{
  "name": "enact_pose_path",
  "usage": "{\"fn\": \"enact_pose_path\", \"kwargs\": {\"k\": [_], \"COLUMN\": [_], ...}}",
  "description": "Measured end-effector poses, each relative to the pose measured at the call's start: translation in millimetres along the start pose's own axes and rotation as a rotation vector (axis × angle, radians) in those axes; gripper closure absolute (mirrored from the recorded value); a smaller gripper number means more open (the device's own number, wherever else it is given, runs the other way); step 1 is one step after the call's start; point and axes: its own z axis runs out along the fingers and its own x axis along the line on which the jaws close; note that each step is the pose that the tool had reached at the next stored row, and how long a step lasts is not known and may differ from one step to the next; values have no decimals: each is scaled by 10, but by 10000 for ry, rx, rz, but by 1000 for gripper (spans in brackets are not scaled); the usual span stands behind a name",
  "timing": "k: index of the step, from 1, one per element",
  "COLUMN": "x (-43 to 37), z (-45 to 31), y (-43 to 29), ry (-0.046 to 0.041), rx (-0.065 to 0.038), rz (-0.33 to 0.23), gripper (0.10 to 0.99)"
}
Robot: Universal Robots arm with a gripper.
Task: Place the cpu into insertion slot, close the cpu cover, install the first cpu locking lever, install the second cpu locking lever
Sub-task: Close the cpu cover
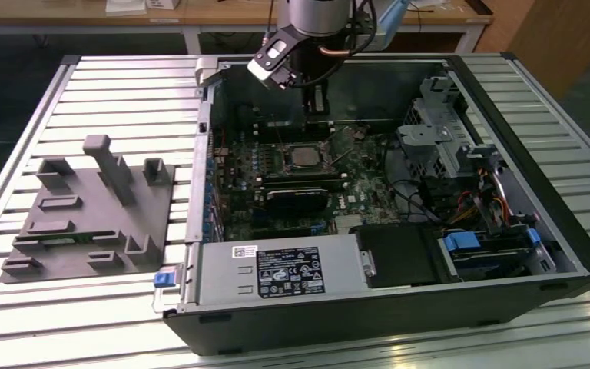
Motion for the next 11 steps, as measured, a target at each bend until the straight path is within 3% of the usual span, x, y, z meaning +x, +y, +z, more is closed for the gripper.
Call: {"fn": "enact_pose_path", "kwargs": {"k": [11], "x": [2], "z": [4], "y": [96], "ry": [1], "rx": [-1], "rz": [1], "gripper": [980]}}
